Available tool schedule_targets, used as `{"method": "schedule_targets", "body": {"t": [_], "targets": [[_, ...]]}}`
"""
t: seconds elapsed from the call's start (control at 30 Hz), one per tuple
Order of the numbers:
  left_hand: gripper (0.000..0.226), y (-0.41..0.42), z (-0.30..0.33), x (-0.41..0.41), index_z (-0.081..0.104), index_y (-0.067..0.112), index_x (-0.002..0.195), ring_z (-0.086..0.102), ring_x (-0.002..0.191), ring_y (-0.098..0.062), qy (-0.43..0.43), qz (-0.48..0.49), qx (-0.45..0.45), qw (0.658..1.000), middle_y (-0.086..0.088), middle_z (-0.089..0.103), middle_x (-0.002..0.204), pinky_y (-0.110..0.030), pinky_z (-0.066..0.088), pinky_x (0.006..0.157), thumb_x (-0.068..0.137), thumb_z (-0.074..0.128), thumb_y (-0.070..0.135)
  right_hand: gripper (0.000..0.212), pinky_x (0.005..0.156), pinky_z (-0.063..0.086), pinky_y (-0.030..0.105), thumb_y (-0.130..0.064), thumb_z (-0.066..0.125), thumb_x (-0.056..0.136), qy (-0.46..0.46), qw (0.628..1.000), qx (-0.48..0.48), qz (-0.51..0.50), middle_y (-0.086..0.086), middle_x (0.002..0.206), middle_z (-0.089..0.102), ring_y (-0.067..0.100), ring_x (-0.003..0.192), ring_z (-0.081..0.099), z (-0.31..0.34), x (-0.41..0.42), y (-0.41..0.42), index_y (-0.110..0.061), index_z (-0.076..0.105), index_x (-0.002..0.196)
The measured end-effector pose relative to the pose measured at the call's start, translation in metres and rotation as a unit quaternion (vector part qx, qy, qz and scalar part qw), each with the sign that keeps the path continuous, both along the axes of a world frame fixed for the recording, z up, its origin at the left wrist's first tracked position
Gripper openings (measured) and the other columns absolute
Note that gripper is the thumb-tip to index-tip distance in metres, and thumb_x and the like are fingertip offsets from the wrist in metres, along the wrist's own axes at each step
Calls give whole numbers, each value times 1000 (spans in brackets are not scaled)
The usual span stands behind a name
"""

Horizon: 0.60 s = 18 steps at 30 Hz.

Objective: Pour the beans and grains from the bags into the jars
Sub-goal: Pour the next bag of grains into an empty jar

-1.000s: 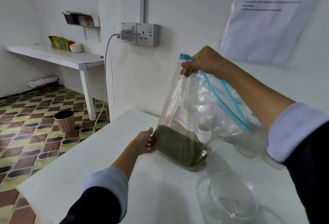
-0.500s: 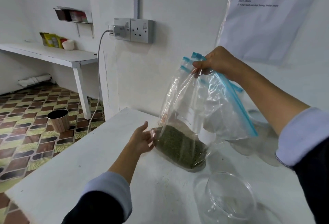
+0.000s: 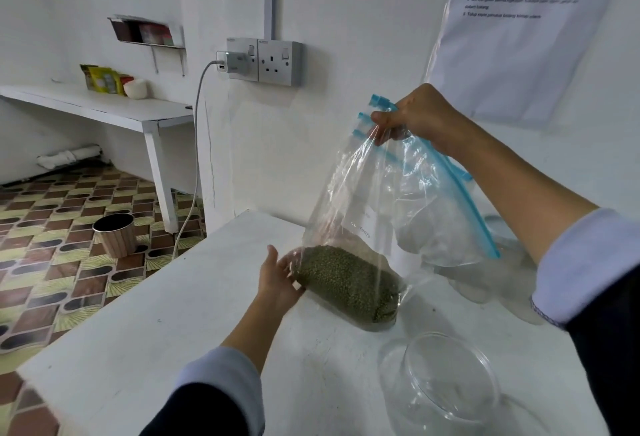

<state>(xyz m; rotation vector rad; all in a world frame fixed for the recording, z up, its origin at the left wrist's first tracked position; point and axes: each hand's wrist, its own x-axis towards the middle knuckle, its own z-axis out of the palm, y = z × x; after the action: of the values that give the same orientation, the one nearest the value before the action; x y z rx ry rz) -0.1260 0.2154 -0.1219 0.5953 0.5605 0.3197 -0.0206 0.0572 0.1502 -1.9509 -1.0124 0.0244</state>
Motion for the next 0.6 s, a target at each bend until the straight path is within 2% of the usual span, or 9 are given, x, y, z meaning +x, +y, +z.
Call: {"method": "schedule_targets", "body": {"t": [0.07, 0.13, 0.17, 0.27, 0.37, 0.43, 0.5, 0.57, 0.6], "targets": [[54, -5, 8, -4, 59, 10, 111, 52, 113, -27, 25, -24, 26, 999, -12, 58, 116, -43, 41, 94, 98, 31, 53, 12, 57, 47, 10, -14, 69, 85, -1, 1000, 2, 4, -10, 50, 65, -1, 47, 59, -1, -2, 1, -3, 72, 82], [40, -3, 12, -4, 60, 10, 91, 55, 96, -25, 22, -15, 7, 1000, -12, 60, 103, -40, 43, 80, 100, 37, 41, 14, 56, 46, 10, -14, 69, 85, 0, 1000, 6, 5, -8, 50, 66, 0, 47, 60, -1, -4, 1, 0, 72, 82], [36, -1, 15, -4, 57, 10, 80, 55, 89, -25, 0, 0, -25, 1000, -12, 59, 95, -39, 43, 79, 99, 39, 34, 16, 56, 47, 11, -13, 69, 85, 2, 1000, 10, 3, -8, 50, 66, 0, 47, 60, 0, -4, 0, 1, 71, 79], [29, 4, 28, -5, 56, 7, 75, 58, 100, -30, -105, 36, -122, 986, -16, 61, 100, -46, 41, 100, 96, 41, 18, 19, 62, 50, 18, -12, 70, 84, 19, 999, 45, -11, -4, 52, 67, 6, 51, 63, 7, -1, -8, 4, 68, 74], [27, 19, 45, -2, 59, 4, 80, 59, 96, -30, -145, 55, -89, 984, -16, 62, 98, -45, 41, 102, 96, 39, 15, 18, 80, 55, 34, -12, 71, 82, 24, 997, 71, -19, 6, 68, 72, 21, 65, 66, 13, 2, -20, 4, 70, 74], [26, 34, 60, -4, 61, 3, 84, 59, 95, -27, -141, 76, 3, 987, -13, 62, 97, -42, 43, 99, 97, 41, 14, 16, 88, 53, 39, -10, 69, 84, 36, 996, 84, -4, 7, 73, 73, 21, 66, 68, 15, 1, -30, 2, 69, 73], [21, 49, 78, -14, 66, 2, 89, 61, 98, -20, -98, 126, 205, 966, -9, 66, 99, -35, 43, 98, 96, 48, 11, 14, 93, 51, 41, -9, 68, 83, 48, 994, 101, 8, 4, 75, 74, 20, 69, 69, 16, 1, -43, 3, 69, 78], [18, 60, 95, -26, 69, -1, 98, 64, 102, -13, -65, 148, 421, 893, -8, 70, 103, -24, 45, 96, 92, 57, 11, 17, 98, 49, 43, -14, 71, 80, 55, 991, 119, 8, 6, 84, 74, 24, 77, 70, 16, 2, -54, 3, 70, 83], [19, 63, 104, -31, 69, -1, 102, 64, 101, -9, -63, 151, 483, 860, -8, 70, 104, -19, 46, 93, 90, 59, 10, 22, 99, 48, 43, -19, 73, 76, 60, 990, 128, 11, 7, 86, 74, 23, 80, 71, 16, 2, -58, 1, 70, 84]]}}
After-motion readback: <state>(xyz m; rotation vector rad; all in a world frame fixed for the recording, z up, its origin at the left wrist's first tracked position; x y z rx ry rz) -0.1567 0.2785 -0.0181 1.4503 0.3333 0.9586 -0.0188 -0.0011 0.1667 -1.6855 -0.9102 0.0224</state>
